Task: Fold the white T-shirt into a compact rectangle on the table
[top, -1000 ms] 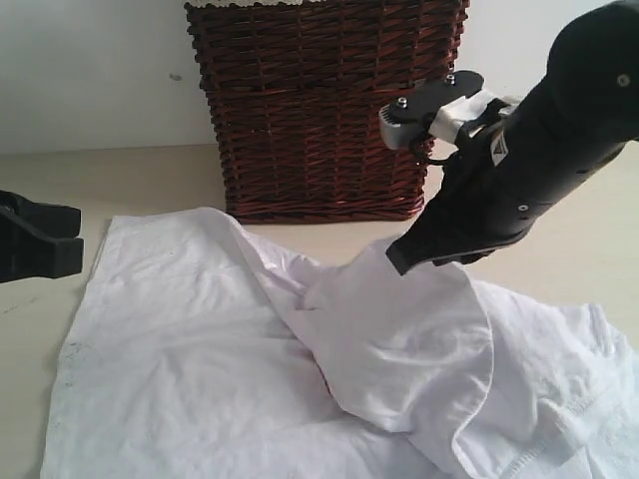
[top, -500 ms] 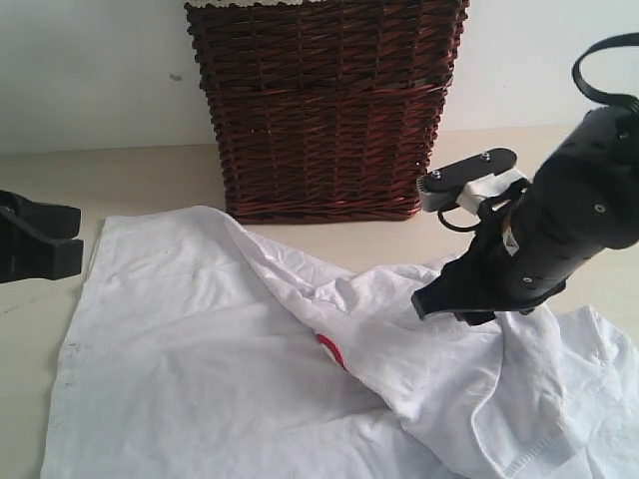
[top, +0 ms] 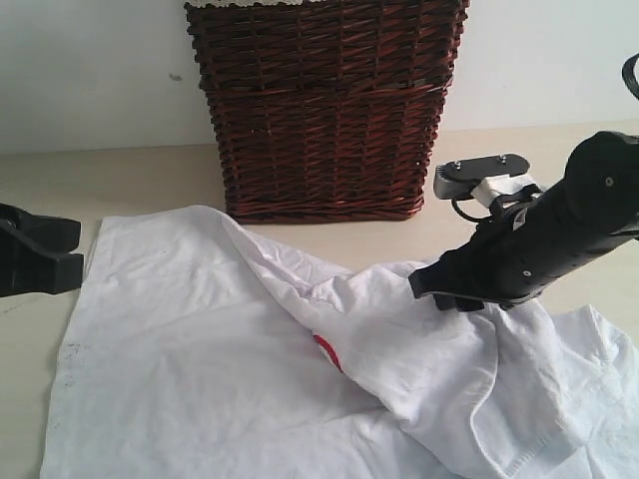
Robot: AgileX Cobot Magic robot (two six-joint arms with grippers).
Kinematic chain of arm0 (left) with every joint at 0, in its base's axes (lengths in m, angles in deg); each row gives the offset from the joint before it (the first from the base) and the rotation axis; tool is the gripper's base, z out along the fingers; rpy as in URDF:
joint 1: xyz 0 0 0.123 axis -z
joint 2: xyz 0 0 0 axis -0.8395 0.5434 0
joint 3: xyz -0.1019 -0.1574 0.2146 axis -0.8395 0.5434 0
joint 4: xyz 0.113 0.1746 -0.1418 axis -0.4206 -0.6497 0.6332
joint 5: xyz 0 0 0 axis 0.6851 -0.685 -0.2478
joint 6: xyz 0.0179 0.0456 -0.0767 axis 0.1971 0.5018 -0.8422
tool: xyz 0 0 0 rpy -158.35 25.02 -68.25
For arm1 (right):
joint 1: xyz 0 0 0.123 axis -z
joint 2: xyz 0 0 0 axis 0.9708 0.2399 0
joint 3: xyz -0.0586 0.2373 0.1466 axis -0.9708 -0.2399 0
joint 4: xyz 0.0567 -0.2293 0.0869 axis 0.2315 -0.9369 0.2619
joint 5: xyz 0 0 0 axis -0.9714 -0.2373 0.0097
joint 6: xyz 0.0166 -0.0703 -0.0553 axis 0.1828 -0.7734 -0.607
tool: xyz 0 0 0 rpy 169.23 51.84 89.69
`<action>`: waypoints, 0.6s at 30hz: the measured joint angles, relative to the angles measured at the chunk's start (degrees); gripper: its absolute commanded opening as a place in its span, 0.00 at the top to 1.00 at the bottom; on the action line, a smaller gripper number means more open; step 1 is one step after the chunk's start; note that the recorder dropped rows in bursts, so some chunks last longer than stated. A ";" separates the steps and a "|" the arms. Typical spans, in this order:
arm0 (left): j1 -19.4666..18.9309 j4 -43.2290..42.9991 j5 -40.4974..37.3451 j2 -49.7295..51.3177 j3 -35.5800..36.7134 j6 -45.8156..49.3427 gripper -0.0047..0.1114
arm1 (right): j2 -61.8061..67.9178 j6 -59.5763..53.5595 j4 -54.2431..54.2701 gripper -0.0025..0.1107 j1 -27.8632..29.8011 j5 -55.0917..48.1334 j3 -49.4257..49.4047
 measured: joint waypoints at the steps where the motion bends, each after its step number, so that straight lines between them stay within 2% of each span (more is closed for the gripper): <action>1: 0.00 0.00 0.70 0.00 0.45 0.00 0.96 | 0.00 -3.04 2.26 0.65 0.00 -0.34 0.11; 5: 0.00 0.00 1.93 0.00 0.74 -0.12 0.96 | 0.00 -8.10 7.14 0.80 0.00 -0.43 0.11; 8: 0.00 0.00 2.42 0.00 0.74 -0.22 0.96 | -0.61 -9.06 7.92 0.85 0.00 -0.43 0.69; 10: 0.00 0.00 2.42 0.00 0.74 -0.62 0.96 | -1.52 -9.43 7.92 0.84 0.00 -1.52 1.91; 16: 0.00 0.00 2.31 0.00 0.96 -0.87 0.96 | -2.33 -10.26 7.67 0.69 0.00 -3.76 4.69; 18: 0.00 0.00 2.59 0.00 1.08 -0.87 0.96 | -2.33 -10.35 7.52 0.66 0.00 -4.01 4.93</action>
